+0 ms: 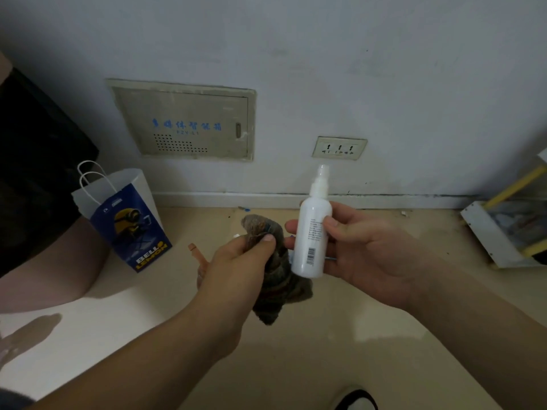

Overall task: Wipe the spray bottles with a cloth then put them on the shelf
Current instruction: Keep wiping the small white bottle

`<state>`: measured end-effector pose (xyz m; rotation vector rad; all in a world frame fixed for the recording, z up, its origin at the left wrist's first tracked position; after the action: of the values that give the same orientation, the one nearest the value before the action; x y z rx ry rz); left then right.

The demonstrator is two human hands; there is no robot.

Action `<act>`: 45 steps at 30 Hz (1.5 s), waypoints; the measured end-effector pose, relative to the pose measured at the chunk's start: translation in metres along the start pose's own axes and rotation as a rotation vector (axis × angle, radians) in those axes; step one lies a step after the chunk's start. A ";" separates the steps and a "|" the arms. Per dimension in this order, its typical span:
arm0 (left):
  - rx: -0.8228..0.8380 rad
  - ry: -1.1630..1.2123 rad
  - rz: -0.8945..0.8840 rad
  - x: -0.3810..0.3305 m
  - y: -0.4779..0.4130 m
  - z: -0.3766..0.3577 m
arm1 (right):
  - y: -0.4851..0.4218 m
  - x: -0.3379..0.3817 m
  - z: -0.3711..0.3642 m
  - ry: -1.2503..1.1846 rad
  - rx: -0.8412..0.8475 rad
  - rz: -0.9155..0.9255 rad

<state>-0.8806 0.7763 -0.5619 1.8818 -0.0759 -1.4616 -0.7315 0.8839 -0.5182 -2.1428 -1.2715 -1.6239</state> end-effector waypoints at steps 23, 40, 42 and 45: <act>0.157 -0.506 -0.501 -0.005 0.023 -0.018 | 0.003 -0.020 -0.011 0.187 -0.182 -0.056; 0.052 -0.461 -0.262 -0.045 0.004 0.022 | -0.001 -0.014 0.008 0.238 -0.318 0.030; -0.035 -0.507 -0.404 -0.056 0.008 0.024 | 0.000 -0.016 0.008 0.273 -0.309 0.030; -0.088 -0.423 -0.656 -0.063 0.021 0.015 | 0.002 -0.023 0.000 0.344 -0.217 0.000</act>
<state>-0.9076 0.7824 -0.4997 1.5602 0.4374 -2.2459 -0.7311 0.8709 -0.5377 -1.8556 -1.0310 -2.1010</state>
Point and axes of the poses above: each hand's wrist, its own y-axis away from the middle knuckle, its own z-axis out of the back of the hand, x = y × z, the point moved 3 cm from there along -y, towards the middle knuckle, and after that the axes turned 5 degrees about z, right-handed, at the moved point
